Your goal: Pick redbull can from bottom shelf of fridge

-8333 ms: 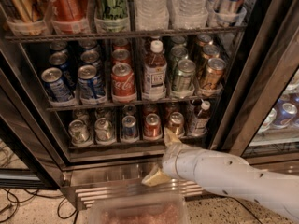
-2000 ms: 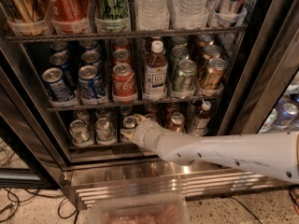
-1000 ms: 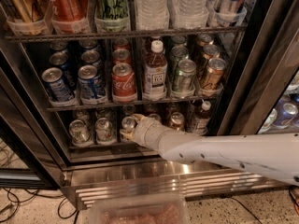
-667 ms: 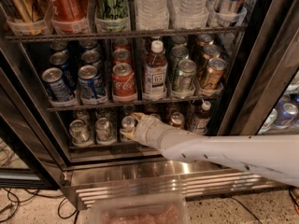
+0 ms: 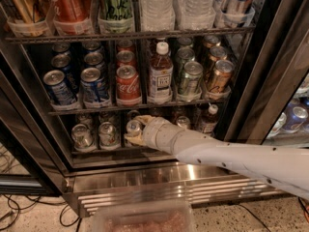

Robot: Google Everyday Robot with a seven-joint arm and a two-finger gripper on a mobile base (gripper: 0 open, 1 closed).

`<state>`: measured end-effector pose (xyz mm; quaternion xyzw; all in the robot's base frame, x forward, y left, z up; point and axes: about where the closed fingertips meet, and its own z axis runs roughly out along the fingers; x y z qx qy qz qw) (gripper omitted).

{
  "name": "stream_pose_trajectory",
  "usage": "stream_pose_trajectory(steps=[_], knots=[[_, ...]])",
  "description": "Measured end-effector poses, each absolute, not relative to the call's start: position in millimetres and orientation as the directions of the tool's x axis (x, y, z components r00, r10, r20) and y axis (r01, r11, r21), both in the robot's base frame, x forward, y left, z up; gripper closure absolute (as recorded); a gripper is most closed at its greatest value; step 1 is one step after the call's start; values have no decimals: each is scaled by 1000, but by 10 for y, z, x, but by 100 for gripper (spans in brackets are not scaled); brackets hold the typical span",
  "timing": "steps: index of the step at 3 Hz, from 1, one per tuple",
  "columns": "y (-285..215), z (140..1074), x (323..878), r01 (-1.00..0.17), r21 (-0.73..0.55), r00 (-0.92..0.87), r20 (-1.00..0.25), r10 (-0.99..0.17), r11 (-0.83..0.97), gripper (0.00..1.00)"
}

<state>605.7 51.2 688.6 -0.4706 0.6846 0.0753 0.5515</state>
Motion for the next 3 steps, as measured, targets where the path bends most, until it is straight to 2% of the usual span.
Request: stream_pose_trajectory(steps=[3], knots=[[213, 7138, 5377, -856, -249, -3, -874, -487, 453, 100]])
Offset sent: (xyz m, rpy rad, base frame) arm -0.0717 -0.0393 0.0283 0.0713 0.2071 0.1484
